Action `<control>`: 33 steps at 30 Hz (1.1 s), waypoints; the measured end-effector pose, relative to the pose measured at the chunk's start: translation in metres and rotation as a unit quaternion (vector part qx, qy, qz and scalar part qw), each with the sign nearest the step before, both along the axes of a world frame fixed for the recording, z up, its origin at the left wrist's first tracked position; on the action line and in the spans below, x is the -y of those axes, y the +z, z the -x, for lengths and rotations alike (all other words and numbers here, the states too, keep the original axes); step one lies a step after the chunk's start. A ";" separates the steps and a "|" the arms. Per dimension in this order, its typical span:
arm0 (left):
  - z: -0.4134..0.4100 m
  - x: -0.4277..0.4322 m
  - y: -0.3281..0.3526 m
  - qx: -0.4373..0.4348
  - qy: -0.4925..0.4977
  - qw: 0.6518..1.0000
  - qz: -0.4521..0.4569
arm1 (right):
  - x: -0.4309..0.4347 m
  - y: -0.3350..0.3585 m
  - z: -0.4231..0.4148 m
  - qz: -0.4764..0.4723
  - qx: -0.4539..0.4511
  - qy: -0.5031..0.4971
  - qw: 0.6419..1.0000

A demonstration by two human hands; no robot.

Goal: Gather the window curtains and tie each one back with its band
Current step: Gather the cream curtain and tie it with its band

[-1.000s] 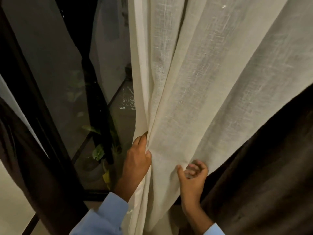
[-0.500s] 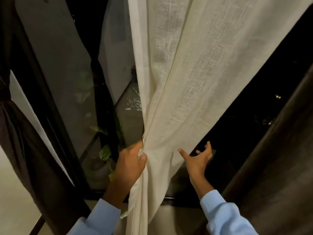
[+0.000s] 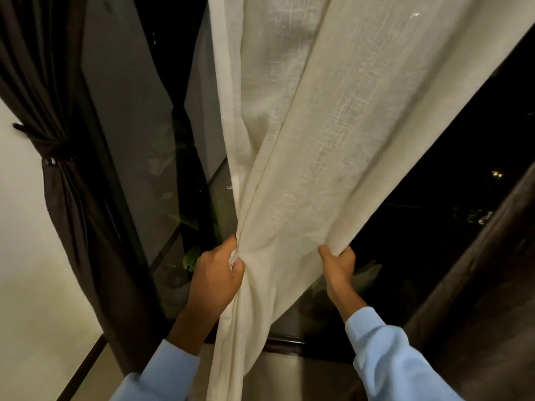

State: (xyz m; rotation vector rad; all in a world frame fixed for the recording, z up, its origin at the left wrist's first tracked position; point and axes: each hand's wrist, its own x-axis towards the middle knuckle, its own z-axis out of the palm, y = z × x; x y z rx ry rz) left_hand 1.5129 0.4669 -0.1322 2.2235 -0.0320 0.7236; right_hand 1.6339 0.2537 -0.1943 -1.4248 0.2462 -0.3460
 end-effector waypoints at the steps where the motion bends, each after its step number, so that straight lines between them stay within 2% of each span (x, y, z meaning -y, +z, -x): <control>1: 0.000 -0.001 0.000 -0.001 0.009 1.000 -0.002 | -0.002 -0.001 0.011 -0.009 0.015 -0.018 1.000; 5: -0.002 0.008 -0.002 0.000 0.024 1.000 0.000 | -0.013 -0.006 0.069 -0.061 0.069 -0.096 0.991; 8: -0.006 0.022 -0.005 0.015 0.019 1.000 -0.019 | -0.023 -0.006 0.112 -0.082 0.086 -0.106 0.987; 15: -0.016 0.052 -0.010 0.007 -0.004 0.999 -0.051 | -0.046 0.014 0.151 -0.019 0.151 -0.018 0.988; 24: -0.017 0.057 -0.008 -0.002 0.002 0.997 -0.078 | -0.043 0.020 0.127 0.064 0.167 0.032 0.983; 26: -0.012 0.057 -0.010 -0.001 -0.001 0.997 -0.075 | -0.038 0.022 0.103 0.065 0.141 0.000 0.988; 29: -0.005 0.061 -0.014 0.001 -0.017 0.998 -0.068 | -0.030 0.025 0.077 0.004 0.069 -0.079 0.994; 31: -0.001 0.064 -0.016 -0.004 -0.018 0.997 -0.070 | -0.031 0.023 0.079 -0.039 0.064 -0.127 0.989; 33: 0.000 0.069 -0.015 -0.005 -0.013 0.997 -0.077 | -0.038 0.019 0.098 -0.058 0.086 -0.135 0.985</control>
